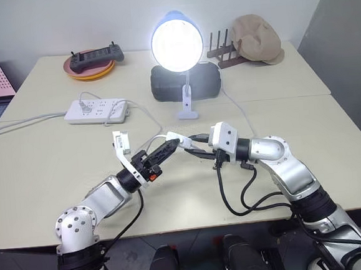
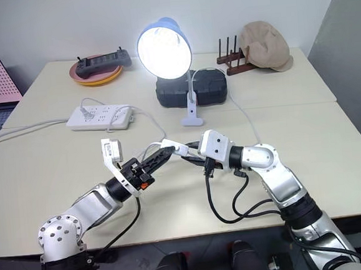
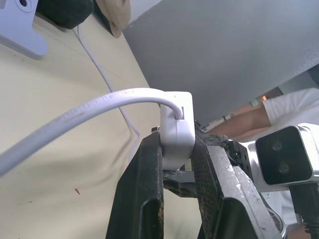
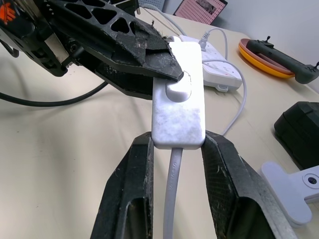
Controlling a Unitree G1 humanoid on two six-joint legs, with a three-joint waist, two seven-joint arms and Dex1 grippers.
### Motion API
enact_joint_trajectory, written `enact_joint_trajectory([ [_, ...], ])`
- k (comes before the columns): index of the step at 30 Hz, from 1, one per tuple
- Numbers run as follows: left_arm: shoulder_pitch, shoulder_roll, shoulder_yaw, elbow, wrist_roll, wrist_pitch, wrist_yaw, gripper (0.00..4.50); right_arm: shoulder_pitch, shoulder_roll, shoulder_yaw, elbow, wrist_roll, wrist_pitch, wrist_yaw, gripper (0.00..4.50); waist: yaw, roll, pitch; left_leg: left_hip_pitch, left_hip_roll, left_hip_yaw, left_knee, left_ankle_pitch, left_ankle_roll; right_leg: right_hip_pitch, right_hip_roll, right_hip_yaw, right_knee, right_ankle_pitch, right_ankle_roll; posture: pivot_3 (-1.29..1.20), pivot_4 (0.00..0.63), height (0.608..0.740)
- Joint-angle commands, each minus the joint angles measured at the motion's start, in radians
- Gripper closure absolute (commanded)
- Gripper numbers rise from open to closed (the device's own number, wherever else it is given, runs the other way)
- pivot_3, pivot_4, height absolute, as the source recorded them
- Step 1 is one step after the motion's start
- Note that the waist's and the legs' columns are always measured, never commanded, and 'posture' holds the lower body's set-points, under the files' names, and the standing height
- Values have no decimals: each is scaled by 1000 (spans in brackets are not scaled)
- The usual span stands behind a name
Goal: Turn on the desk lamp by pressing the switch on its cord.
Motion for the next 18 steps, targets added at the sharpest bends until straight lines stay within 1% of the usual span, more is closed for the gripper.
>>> enact_joint_trajectory([
  [1, -4, 8, 20, -14, -31, -26, 22, 4008, 4, -4, -21, -25, 1, -20, -1, 3481, 0, 0, 0, 0, 0, 0, 0, 0, 0, 0, 0, 0, 0, 0, 0, 0, 150, 740],
  [8, 15, 2, 38, -18, -123, -31, 68, 4009, 14, -6, -23, -13, -2, -36, -4, 3481, 0, 0, 0, 0, 0, 0, 0, 0, 0, 0, 0, 0, -1, 0, 0, 0, 150, 740],
  [11, 28, 13, 25, -37, -97, -39, 82, 4009, 14, -4, -24, -6, -2, -45, -6, 3481, 0, 0, 0, 0, 0, 0, -1, 0, 0, 0, 0, 0, -1, 0, 0, 0, 150, 740],
  [13, 47, 16, 21, -55, -113, -39, 67, 3303, 9, -1, -25, 0, -1, -51, -6, 3481, 0, 0, 0, 0, 0, 0, -1, 0, 0, 0, 0, 0, -2, 0, 0, 0, 150, 740],
  [14, 53, 17, 20, -60, -127, -39, 60, 3214, 8, 0, -26, 2, -1, -52, -6, 3481, 0, 0, 0, 0, 0, 0, -1, 0, 0, 0, 0, 0, -2, 0, 0, 0, 150, 740],
  [18, 78, 40, 28, -74, -170, -43, 74, 2374, -6, 5, -29, 18, 3, -59, -3, 3481, 0, 0, 0, -1, 0, 0, -1, 0, 0, 0, 0, 0, -4, -1, -2, 0, 150, 740],
])
